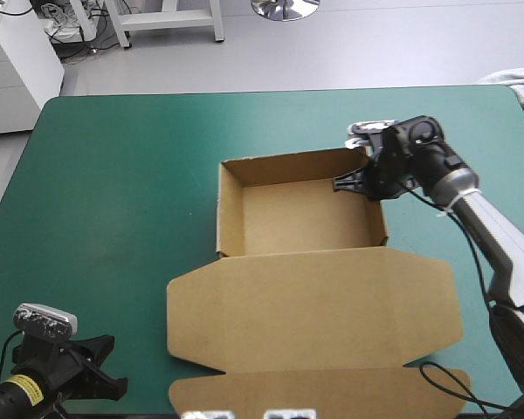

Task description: Fold the box

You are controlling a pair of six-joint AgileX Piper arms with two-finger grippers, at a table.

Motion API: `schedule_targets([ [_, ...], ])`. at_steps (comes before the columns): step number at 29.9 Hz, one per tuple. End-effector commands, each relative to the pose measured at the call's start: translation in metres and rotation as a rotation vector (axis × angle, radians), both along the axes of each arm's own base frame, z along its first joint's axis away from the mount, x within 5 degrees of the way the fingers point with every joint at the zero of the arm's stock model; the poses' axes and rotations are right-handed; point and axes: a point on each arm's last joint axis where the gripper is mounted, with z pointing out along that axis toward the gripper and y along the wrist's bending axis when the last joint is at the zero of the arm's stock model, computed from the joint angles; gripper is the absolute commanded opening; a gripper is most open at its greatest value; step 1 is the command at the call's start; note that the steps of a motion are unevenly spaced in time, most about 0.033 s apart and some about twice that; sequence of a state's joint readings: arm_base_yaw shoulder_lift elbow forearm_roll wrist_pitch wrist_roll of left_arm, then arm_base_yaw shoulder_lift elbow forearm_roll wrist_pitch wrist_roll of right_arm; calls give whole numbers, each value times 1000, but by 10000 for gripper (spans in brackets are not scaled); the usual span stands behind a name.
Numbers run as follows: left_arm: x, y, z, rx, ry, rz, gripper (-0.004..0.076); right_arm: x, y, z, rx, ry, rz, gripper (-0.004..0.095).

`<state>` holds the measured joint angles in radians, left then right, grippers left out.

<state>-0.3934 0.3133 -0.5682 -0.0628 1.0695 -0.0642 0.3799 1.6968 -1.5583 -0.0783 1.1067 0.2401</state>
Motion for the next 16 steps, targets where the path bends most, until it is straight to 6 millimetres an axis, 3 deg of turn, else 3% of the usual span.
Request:
schedule_targets([
  [1, 3, -2, 10, -45, -54, -2, -10, -10, -60, 45, -63, -102, -109, -17],
  [11, 3, -2, 10, -45, -54, -2, -10, -54, -226, 76, -160, -101, -476, -17],
  [16, 3, -3, 10, -50, -50, -4, -10, -71, -280, 69, 22, -164, -666, -17],
])
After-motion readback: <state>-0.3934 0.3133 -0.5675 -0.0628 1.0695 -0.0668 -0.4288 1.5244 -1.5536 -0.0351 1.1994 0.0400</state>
